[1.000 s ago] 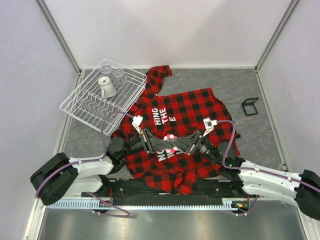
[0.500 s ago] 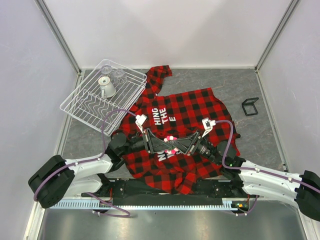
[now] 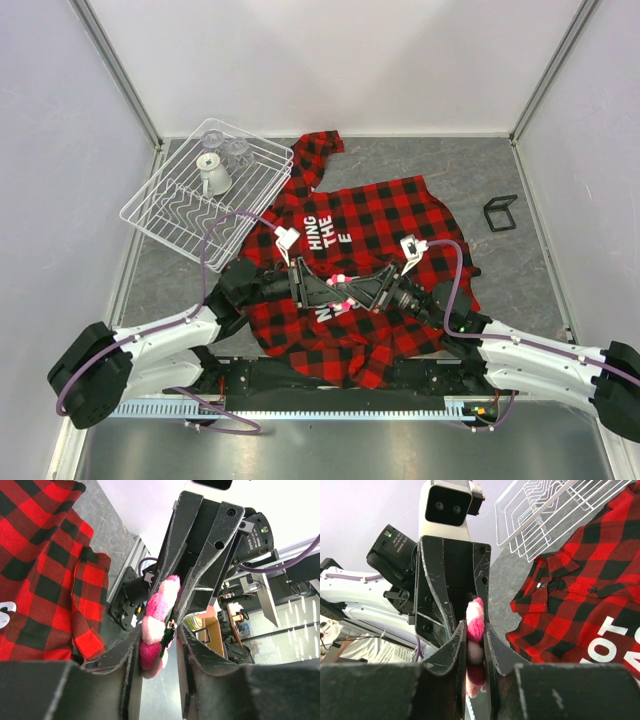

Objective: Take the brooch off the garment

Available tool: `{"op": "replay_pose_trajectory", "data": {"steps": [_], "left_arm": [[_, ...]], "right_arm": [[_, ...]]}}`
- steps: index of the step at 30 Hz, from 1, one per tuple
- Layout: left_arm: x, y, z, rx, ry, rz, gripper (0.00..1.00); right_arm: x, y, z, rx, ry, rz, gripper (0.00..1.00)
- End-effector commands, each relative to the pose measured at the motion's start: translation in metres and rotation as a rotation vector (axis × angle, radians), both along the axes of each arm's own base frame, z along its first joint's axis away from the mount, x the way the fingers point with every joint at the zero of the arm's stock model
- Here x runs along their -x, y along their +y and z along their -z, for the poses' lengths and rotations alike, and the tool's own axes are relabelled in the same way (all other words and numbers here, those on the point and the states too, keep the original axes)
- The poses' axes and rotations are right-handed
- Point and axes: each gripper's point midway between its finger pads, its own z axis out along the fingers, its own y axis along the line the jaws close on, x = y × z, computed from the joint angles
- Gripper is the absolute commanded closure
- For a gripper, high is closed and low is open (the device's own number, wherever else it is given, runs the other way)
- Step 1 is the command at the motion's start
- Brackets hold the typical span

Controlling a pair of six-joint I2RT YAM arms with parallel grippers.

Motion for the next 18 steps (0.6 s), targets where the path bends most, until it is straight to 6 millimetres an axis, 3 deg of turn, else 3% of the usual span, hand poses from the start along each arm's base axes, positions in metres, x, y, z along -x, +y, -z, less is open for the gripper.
{"op": "replay_pose_trajectory", "data": {"steps": [1, 8, 18], "left_arm": [[0.008, -0.001, -0.021, 0.033, -0.104, 0.036, 0.60], [0.015, 0.008, -0.012, 0.023, -0.095, 0.024, 0.50], [0.010, 0.026, 0.002, -0.001, -0.061, -0.053, 0.51]], "right_arm": [[0.005, 0.004, -0.013, -0.002, -0.024, -0.026, 1.00], [0.001, -0.005, -0.017, -0.014, -0.023, 0.020, 1.00], [0.003, -0.005, -0.022, -0.040, -0.012, 0.017, 1.00]]}}
